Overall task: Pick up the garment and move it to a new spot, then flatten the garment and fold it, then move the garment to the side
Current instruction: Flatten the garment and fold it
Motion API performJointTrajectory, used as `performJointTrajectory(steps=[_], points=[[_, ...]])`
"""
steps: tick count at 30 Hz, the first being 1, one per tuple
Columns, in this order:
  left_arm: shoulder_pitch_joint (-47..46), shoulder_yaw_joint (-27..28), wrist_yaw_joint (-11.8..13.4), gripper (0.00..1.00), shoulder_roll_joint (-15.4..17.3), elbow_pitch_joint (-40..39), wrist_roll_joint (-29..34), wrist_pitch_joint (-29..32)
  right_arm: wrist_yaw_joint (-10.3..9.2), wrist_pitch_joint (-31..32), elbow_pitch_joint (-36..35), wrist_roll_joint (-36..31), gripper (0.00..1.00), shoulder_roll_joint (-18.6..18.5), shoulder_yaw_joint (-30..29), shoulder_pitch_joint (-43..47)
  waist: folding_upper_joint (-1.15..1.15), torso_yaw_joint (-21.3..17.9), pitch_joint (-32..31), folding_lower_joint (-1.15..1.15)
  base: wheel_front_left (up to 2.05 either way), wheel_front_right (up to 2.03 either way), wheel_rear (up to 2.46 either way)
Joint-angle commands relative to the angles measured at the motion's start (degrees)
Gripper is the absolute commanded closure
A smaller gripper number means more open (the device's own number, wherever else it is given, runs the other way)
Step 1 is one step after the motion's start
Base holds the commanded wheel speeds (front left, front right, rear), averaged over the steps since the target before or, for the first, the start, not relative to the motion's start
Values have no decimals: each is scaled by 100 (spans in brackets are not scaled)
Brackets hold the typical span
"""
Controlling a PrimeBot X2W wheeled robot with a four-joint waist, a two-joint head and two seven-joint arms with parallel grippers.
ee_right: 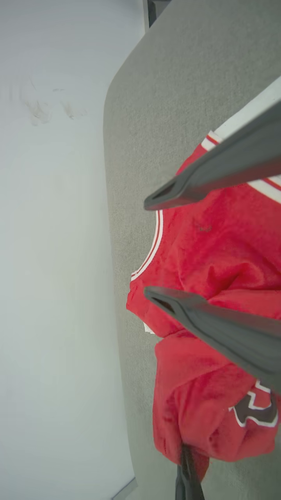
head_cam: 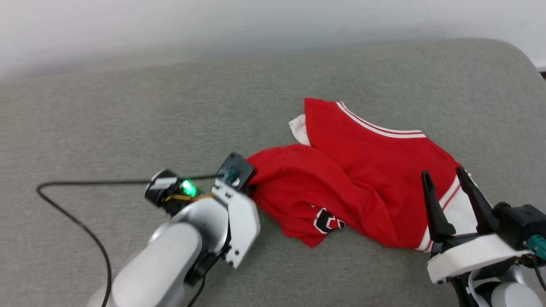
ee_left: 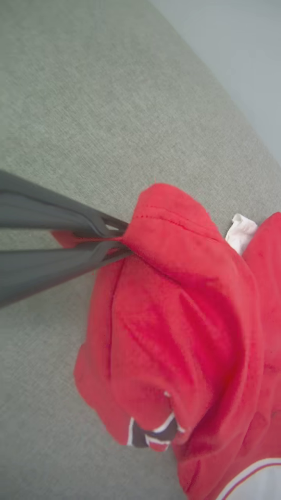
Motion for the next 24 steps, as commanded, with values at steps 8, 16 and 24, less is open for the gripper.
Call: performJointTrajectory(steps=[8, 16, 24], points=[[1709, 155, 785, 100, 499, -1215, -306, -49, -3, 236, -280, -97, 0, -68, -85, 316, 0, 649, -506, 0, 0, 0, 0], [3407, 199, 1386, 100, 673, -1368, -930, 11, -2, 415, -420, -136, 0, -53, -116, 630, 0, 854, -921, 0, 0, 0, 0], [3957, 330, 1609, 0, 713, -1236, -1227, -41, -2, 546, -525, -95, 0, -14, -39, 891, 0, 864, -1187, 0, 0, 0, 0]])
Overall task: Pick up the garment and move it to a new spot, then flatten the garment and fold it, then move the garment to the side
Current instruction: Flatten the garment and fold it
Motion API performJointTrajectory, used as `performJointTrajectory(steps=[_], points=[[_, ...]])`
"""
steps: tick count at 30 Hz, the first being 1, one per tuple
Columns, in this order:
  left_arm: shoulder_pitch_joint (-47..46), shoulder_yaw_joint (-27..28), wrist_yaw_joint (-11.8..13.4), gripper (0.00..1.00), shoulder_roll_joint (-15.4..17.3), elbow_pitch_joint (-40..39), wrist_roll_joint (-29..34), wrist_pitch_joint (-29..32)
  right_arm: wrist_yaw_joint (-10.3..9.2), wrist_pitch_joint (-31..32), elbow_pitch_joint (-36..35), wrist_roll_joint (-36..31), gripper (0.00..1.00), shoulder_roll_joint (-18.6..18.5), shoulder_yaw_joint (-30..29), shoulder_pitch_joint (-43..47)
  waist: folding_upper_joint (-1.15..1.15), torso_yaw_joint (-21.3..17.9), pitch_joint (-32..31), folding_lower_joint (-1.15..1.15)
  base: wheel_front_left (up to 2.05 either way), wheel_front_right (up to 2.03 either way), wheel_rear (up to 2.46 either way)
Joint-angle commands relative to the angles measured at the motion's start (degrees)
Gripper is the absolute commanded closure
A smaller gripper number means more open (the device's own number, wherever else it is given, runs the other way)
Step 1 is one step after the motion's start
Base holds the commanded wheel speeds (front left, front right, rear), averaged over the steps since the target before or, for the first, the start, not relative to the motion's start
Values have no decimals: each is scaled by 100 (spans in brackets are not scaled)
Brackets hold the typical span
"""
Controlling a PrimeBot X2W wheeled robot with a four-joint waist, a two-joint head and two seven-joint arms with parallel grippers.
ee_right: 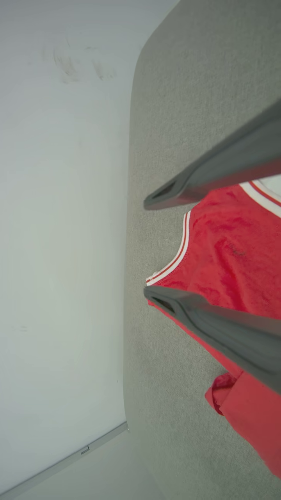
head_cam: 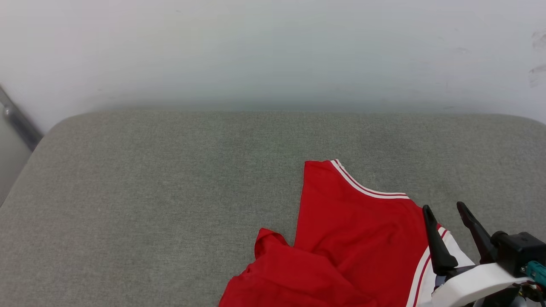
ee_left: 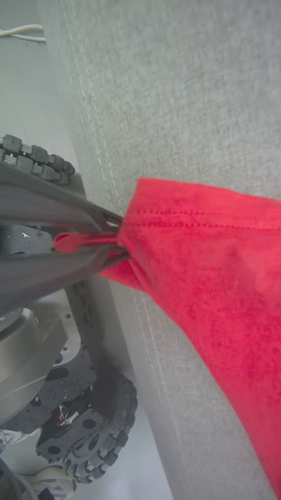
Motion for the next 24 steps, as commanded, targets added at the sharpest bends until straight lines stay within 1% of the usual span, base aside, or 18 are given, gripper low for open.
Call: performJointTrajectory(steps=[1, 7, 12, 14, 17, 22, 24], points=[[-72, 62, 49, 0, 31, -10, 67, -85, -2, 30, -31, 23, 0, 21, 4, 77, 0, -8, -16, 1, 0, 0, 0], [-548, 405, 238, 0, -66, -116, 441, -899, -2, 48, -87, 26, 0, 36, -13, 120, 0, -47, -47, 1, 0, 0, 0], [-1167, 651, 245, 0, -207, -62, 695, -1553, -2, 65, -117, 35, 0, 35, 22, 28, 0, -190, 42, 1, 0, 0, 0], [-1447, 707, 187, 0, -294, 1, 718, -1686, -2, 69, -138, 34, 0, 6, 37, -15, 0, -268, 121, 1, 0, 0, 0], [-1970, 709, 26, 0, -427, 108, 735, -1693, -2, 56, -210, 42, 0, -24, 34, -137, 0, -400, 393, 1, 0, 0, 0], [-2948, 583, -350, 0, -611, 447, 695, -1335, -2, 21, -229, 93, 0, -81, 125, -389, 0, -710, 938, 1, 0, 0, 0], [-3304, 519, -553, 0, -702, 643, 645, -1189, -2, -23, -173, 101, 0, -102, 168, -472, 0, -838, 1111, 1, 0, 0, 0]])
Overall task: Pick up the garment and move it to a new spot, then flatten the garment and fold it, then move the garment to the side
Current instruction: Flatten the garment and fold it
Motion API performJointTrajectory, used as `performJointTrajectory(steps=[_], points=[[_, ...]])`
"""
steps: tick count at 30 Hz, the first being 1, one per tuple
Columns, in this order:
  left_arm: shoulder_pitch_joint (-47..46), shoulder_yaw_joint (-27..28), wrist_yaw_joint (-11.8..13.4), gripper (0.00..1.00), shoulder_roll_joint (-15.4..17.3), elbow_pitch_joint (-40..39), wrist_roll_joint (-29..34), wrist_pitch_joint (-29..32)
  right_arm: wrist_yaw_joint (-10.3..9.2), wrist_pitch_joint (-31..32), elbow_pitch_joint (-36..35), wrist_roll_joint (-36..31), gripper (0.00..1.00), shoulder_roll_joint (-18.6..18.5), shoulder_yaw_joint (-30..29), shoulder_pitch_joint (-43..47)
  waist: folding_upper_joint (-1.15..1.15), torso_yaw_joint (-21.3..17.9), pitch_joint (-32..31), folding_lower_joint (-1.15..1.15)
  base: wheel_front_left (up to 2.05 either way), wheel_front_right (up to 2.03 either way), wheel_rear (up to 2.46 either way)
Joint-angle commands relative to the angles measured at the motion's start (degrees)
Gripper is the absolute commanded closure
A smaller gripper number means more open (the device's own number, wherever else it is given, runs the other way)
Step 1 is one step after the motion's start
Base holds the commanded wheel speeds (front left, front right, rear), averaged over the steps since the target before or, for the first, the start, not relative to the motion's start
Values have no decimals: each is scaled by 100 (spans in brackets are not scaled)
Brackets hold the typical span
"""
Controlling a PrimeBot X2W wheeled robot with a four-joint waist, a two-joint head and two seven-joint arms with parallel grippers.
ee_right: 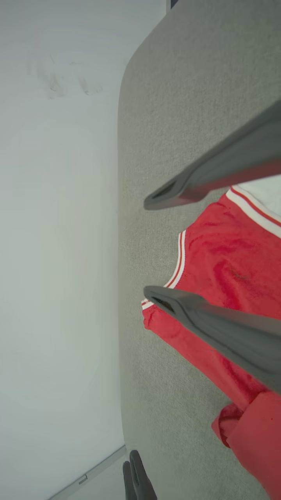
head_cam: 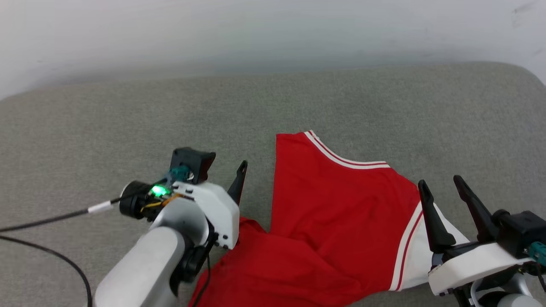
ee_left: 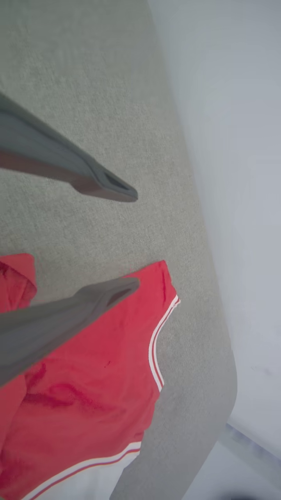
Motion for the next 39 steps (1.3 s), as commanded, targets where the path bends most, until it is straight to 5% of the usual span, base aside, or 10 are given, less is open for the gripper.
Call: performJointTrajectory(steps=[1, 13, 21, 22, 23, 25, 34, 39], points=[[-243, -56, -138, 0, -47, 159, -31, 127, -2, -48, 44, 12, 0, -28, 9, -101, 0, -312, 369, -1, 0, 0, 0], [-1447, -554, -1208, 0, -220, 1695, -449, 1573, -2, -391, 452, 157, 0, 38, 143, -470, 0, -864, 918, -1, 0, 0, 0], [-1556, -943, -1468, 0, -186, 2649, -583, 2651, -2, -590, 748, 264, 0, 100, 200, -627, 0, -1043, 1056, -1, 0, 0, 0], [-1506, -993, -1502, 7, -216, 2738, -660, 2804, -2, -607, 785, 279, 0, 105, 205, -642, 0, -1053, 1058, -1, 0, 0, 0], [-1451, -1039, -1514, 55, -243, 2811, -717, 2967, -2, -631, 811, 284, 0, 113, 211, -654, 0, -1064, 1059, -1, 0, 0, 0], [-1483, -1063, -1482, 100, -259, 2824, -683, 2939, -2, -665, 871, 295, 0, 130, 229, -675, 0, -1083, 1051, -1, 0, 0, 0], [-2018, -912, -977, 100, -453, 2387, -3, 1335, -2, -672, 988, 223, 0, 154, 149, -603, 0, -954, 691, -1, 0, 0, 0], [-1937, -1191, -911, 100, -688, 2054, 311, 815, -2, -580, 885, 158, 0, 145, 72, -476, 0, -824, 430, -1, 0, 0, 0]])
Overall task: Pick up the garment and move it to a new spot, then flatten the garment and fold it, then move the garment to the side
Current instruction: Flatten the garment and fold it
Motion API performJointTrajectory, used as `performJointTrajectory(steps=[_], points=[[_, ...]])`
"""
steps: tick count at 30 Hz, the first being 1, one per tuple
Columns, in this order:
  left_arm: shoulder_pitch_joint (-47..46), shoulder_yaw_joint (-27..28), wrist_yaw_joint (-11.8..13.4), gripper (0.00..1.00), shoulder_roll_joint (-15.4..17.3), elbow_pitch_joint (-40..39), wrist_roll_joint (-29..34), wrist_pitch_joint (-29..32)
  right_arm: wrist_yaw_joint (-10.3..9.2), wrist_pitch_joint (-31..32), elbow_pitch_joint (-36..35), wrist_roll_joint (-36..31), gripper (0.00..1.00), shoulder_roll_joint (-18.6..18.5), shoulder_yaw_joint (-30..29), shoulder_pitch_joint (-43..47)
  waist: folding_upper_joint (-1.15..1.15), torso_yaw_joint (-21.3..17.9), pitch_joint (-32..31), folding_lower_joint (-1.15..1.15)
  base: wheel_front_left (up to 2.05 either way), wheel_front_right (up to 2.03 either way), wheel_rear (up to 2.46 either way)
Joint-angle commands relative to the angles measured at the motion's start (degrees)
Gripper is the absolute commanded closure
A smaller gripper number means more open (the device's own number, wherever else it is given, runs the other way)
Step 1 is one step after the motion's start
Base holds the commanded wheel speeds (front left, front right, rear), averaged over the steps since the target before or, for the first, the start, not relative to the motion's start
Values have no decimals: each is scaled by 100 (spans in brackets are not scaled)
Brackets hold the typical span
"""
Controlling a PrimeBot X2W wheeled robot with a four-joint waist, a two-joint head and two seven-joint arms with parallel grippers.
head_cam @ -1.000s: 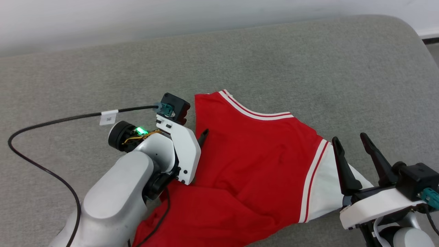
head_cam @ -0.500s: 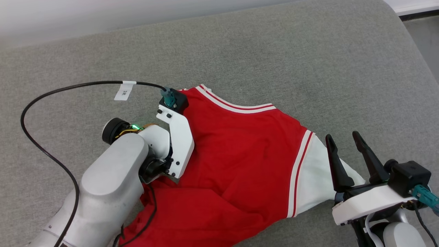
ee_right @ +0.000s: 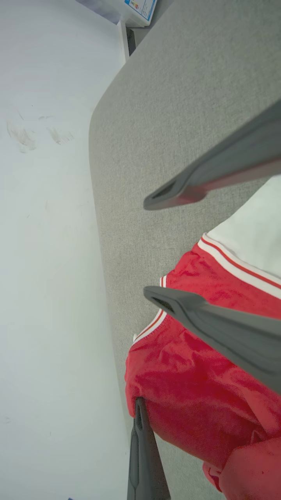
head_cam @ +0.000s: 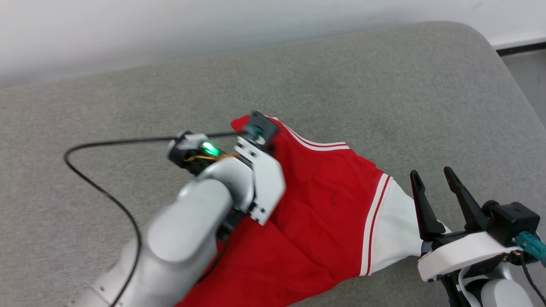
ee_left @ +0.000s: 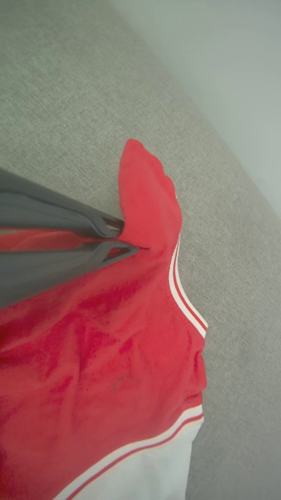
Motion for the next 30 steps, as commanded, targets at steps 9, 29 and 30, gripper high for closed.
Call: performJointTrajectory(steps=[9, 29, 30], points=[[803, -1256, -358, 100, -502, -418, 526, -280, -2, 214, -294, -92, 0, 22, -102, 215, 0, 228, -282, 0, 0, 0, 0], [1143, -1010, -50, 0, -142, -1318, 258, -1018, -2, 337, -504, -144, 0, 64, -248, 394, 0, 364, -408, 0, 0, 0, 0], [1078, -967, -70, 0, -124, -1344, 206, -968, -2, 353, -518, -144, 0, 66, -239, 387, 0, 359, -403, 0, 0, 0, 0]])
